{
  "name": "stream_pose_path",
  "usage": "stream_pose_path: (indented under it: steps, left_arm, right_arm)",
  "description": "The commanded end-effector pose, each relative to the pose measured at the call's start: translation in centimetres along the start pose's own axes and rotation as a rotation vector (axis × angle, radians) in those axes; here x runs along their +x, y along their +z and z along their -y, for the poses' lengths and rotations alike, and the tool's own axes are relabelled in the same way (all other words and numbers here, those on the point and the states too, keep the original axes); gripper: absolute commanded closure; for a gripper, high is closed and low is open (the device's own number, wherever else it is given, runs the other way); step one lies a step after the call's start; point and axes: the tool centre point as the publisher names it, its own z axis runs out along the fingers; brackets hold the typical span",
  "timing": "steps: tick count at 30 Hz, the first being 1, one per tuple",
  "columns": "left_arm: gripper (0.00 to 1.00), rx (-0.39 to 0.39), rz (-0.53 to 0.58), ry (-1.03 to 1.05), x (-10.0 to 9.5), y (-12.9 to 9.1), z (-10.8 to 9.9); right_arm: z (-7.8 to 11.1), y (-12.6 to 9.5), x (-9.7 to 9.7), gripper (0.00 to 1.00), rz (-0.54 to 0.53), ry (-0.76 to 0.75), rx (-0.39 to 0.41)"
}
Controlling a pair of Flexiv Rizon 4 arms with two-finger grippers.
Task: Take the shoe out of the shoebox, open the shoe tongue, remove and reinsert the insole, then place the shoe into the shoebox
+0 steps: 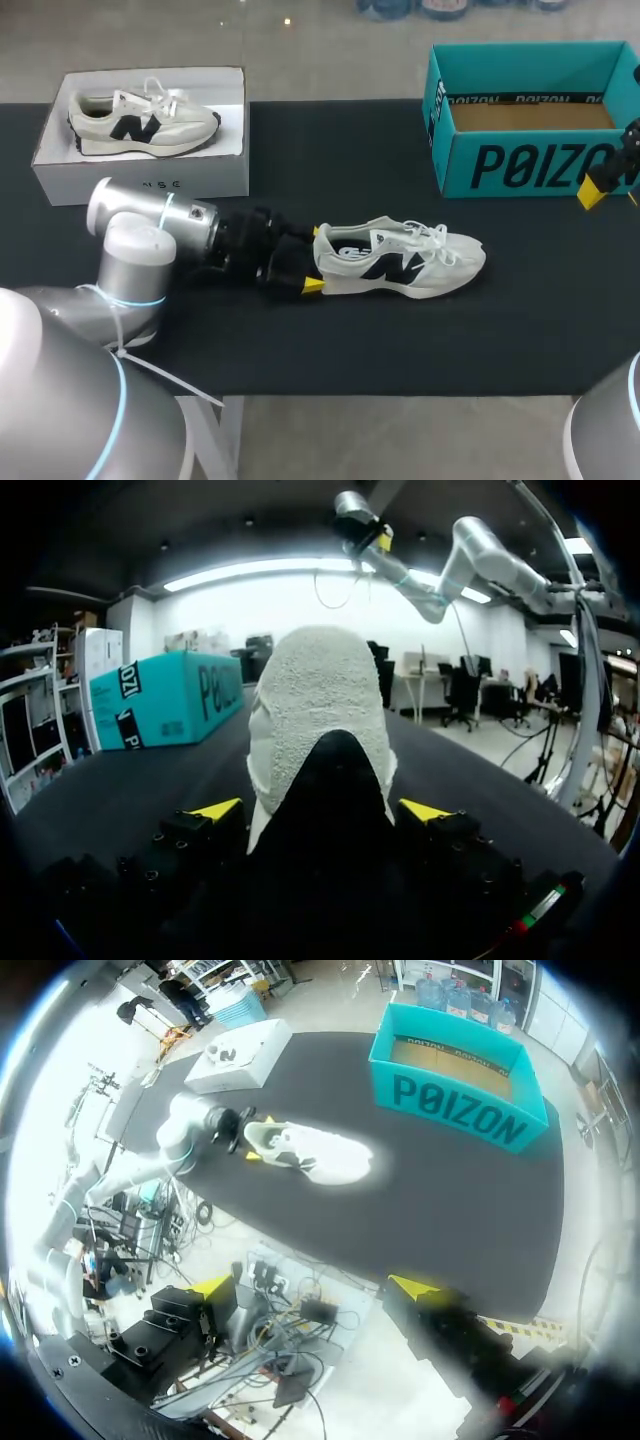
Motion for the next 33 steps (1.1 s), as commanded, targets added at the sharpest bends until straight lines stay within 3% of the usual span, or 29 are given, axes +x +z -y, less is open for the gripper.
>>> stream_pose_path:
  steps: [1, 10, 11, 12, 33]
  left_arm:
    - [0.0, 0.0, -0.001, -0.002, -0.65, 0.56, -0.38]
    - [0.0, 0.023, -0.033, -0.004, -1.03, 1.12, -0.75]
    - [0.71, 0.025, -0.035, -0.001, -1.03, 1.14, -0.77]
    - [1.0, 0.027, -0.035, 0.0, -1.04, 1.17, -0.79]
    - [1.0, 0.033, -0.046, -0.001, -1.09, 1.24, -0.83]
  right_arm:
    - [-0.23, 0.01, -0.02, 0.0, -0.001, 0.001, 0.005]
    - [-0.23, 0.01, -0.02, 0.0, -0.001, 0.001, 0.005]
    - [-0.23, 0.01, -0.02, 0.0, -0.001, 0.001, 0.005]
    - [-0.23, 0.01, -0.02, 0.0, -0.001, 0.001, 0.005]
    - [-0.23, 0.01, -0.02, 0.0, -0.001, 0.001, 0.005]
